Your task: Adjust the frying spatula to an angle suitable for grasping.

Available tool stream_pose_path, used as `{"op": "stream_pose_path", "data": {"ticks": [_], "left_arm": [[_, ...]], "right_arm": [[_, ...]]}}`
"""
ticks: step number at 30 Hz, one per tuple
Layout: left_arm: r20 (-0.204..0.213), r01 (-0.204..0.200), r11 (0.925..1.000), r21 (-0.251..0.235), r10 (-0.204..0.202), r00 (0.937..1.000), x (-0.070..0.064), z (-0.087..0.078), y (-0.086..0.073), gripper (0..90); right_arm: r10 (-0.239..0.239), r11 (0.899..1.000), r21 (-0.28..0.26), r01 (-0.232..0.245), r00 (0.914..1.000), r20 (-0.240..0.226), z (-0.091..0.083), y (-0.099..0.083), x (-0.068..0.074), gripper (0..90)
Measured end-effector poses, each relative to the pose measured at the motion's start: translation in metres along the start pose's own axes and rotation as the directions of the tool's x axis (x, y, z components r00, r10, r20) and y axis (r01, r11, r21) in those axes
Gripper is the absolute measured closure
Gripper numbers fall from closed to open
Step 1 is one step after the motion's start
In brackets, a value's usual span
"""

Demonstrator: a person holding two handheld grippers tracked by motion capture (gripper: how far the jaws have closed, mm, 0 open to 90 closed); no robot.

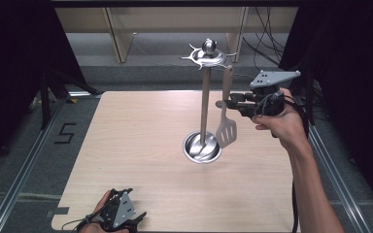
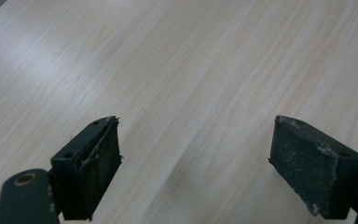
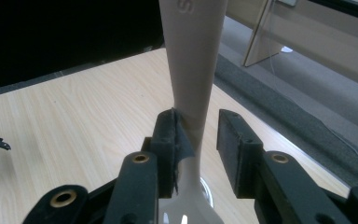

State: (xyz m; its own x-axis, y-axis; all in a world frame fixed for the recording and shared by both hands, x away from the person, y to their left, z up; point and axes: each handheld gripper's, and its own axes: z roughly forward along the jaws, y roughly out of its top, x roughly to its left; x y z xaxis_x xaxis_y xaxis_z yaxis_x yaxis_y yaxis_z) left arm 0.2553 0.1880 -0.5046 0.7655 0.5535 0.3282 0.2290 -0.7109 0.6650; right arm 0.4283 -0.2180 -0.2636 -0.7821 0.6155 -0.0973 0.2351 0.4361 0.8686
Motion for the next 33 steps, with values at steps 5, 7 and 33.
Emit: {"op": "stream_pose_path", "data": {"ticks": [5,7,33], "left_arm": [[-0.015,0.018,0.9997,-0.019,-0.018,0.9997,-0.002,0.001,0.000,15.2],[-0.007,-0.003,1.0000,0.002,0.003,1.0000,0.000,0.000,0.000,15.2],[-0.016,0.015,0.9997,-0.021,-0.015,0.9998,-0.001,0.002,0.000,15.2]], "right_arm": [[0.000,0.999,-0.036,0.001,0.9999,0.012,-0.002,0.002,0.003,68.3],[0.002,1.000,-0.027,-0.002,1.0000,0.005,-0.005,0.003,0.003,66.7],[0.015,1.000,-0.008,-0.014,0.9950,0.099,-0.033,-0.045,0.015,44.6]]}}
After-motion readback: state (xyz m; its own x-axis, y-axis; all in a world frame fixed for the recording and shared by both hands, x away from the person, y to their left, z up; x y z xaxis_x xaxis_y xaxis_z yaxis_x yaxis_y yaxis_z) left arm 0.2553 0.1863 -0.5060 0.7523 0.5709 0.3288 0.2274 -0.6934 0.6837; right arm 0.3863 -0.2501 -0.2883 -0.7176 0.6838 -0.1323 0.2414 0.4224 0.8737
